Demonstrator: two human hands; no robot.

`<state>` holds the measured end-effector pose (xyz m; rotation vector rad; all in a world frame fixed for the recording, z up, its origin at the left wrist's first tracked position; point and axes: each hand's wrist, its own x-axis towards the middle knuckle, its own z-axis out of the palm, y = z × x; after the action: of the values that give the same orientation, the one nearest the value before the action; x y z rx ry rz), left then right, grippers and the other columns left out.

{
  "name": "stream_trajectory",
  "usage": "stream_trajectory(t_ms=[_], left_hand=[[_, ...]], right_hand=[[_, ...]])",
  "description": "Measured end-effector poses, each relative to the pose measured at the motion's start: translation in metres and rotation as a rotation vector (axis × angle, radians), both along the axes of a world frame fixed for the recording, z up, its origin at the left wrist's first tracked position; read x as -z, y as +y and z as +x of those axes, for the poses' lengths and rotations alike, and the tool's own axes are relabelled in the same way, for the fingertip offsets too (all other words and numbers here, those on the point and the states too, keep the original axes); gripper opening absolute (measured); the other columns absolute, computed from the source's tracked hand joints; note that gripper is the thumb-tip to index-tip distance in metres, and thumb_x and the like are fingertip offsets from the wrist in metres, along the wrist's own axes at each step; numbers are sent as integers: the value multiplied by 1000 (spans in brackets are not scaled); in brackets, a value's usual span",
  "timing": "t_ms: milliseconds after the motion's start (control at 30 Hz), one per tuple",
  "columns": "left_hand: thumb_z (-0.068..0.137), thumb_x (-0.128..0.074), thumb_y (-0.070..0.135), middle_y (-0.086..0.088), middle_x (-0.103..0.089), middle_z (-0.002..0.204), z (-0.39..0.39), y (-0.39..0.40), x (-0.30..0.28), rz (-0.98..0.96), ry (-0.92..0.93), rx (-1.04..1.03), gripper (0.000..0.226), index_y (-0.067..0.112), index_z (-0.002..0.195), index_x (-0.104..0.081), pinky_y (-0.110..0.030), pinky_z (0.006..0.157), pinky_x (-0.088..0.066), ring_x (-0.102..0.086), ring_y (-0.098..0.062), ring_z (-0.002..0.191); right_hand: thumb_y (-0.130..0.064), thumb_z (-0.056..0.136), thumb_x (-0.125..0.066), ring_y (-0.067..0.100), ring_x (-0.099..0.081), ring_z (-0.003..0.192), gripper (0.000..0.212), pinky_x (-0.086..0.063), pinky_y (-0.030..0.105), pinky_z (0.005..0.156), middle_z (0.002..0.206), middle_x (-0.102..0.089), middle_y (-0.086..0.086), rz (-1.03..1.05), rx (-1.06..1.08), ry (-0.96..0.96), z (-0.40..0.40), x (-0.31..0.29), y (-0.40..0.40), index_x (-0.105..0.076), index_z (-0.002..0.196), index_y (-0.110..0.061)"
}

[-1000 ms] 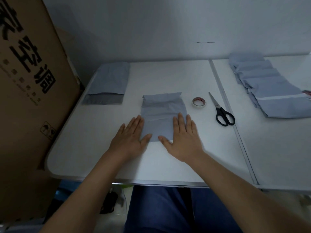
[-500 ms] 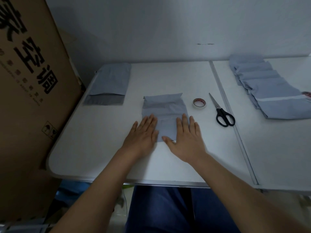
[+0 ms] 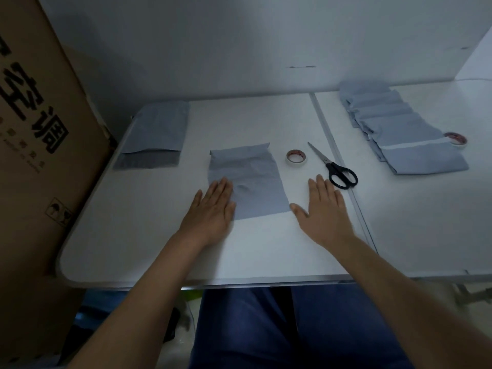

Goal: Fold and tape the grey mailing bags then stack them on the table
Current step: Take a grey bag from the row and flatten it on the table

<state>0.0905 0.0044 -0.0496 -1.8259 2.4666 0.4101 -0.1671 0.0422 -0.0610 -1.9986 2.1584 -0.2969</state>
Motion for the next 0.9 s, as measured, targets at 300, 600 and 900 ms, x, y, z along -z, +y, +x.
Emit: stream_trajectory(t_ms=[300,600,900], left_hand=[[103,-34,38,5,-23,157,0,5,-19,-376,302,-16,46,24,146,-34,-36,116,-17,-22,-15,143],[83,-70,32,-9,-69,89,-34,1,-38,142,353,-197,27,6,86,-66,-15,52,-31,-52,-9,70],[83,-70,26,-3,-57,77,-29,0,-46,200,314,-117,18,8,83,-65,-14,50,-29,-45,-10,63]], right_hand=[[-6,92,-55,10,-56,85,18,-46,22,80,98,-60,0,-241,-250,-501,41,-33,-7,-65,105,-13],[-22,77,-77,12,-55,75,21,-40,20,58,76,-55,-10,214,-138,-528,61,-41,-34,-59,88,-19],[-18,79,-76,11,-48,79,26,-37,17,59,88,-48,-8,259,-223,-477,58,-41,-34,-54,94,-20]])
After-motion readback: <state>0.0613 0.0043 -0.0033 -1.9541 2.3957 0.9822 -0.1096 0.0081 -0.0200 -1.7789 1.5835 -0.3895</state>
